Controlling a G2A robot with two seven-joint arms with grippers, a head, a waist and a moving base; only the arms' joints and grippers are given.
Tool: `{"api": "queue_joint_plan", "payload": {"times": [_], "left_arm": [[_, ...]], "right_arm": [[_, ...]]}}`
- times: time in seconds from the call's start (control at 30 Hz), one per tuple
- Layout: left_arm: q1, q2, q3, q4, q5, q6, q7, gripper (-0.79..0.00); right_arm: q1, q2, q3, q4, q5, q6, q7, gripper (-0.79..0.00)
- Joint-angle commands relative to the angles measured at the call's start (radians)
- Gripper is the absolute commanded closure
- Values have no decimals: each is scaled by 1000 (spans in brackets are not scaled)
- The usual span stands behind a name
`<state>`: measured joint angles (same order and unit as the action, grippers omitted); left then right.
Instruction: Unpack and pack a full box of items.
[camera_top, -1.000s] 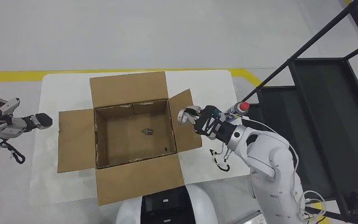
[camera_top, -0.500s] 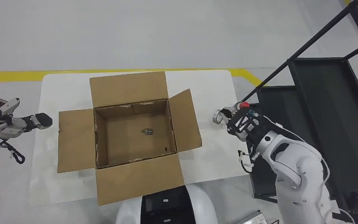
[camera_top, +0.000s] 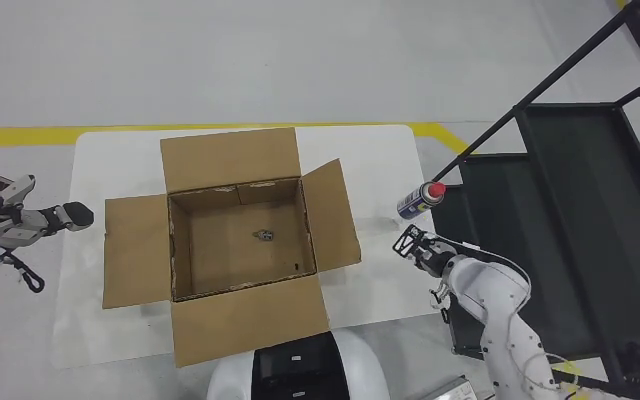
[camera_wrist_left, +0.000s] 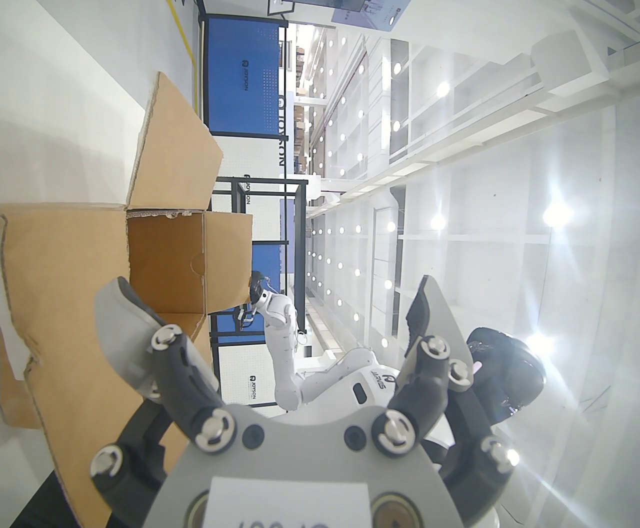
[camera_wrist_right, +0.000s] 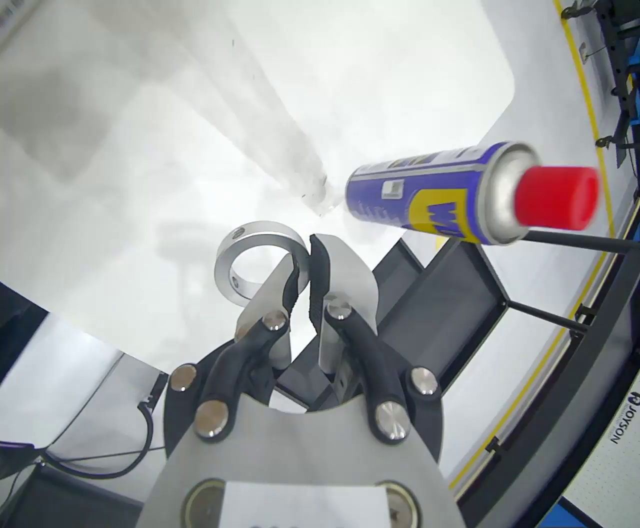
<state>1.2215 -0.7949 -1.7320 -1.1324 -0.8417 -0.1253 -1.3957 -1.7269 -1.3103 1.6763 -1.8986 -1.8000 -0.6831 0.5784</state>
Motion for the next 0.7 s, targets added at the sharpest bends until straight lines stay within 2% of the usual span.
{"api": "queue_joint_plan", "payload": {"times": [0.0, 0.3, 0.57, 0.63, 0.67], "left_arm": [[0, 0, 0, 0, 0, 0, 0, -785], [0, 0, 0, 0, 0, 0, 0, -785], [0, 0, 0, 0, 0, 0, 0, -785], [0, 0, 0, 0, 0, 0, 0, -785], [0, 0, 0, 0, 0, 0, 0, -785]], "right_arm": [[20, 1, -15, 48, -16, 19, 0, 0], [150, -7, -75, 245, 37, 146, 135, 0], [218, -9, -116, 351, 16, 221, 162, 0], [228, -8, -124, 366, 10, 225, 159, -108], [232, -8, -127, 371, 10, 229, 157, -271]]}}
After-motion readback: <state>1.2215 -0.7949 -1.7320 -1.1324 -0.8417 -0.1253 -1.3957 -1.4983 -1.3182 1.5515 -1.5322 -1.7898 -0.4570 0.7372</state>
